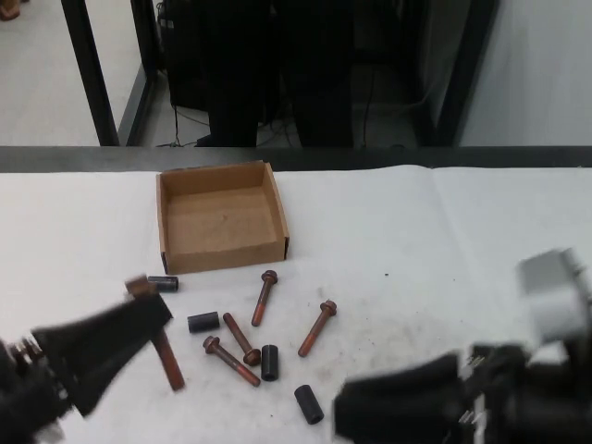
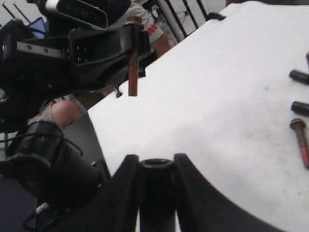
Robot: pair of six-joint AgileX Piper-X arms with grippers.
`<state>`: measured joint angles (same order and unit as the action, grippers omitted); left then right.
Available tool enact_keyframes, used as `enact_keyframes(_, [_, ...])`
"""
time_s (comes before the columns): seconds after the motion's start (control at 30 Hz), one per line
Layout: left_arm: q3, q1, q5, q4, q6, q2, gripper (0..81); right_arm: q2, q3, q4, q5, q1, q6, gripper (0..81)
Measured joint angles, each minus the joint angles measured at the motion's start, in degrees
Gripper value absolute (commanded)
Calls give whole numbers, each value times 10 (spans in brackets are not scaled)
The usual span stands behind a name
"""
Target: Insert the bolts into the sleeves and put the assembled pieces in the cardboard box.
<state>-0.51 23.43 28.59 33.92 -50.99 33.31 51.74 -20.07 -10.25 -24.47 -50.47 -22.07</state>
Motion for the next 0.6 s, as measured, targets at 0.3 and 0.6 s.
enact_keyframes(0.3, [10, 134, -41, 39, 92, 65, 8, 104, 2, -71, 1, -49, -33, 2])
enact_keyframes(0.6, [10, 149, -45, 107, 146, 112, 8, 106, 0, -56, 1, -48, -25, 2])
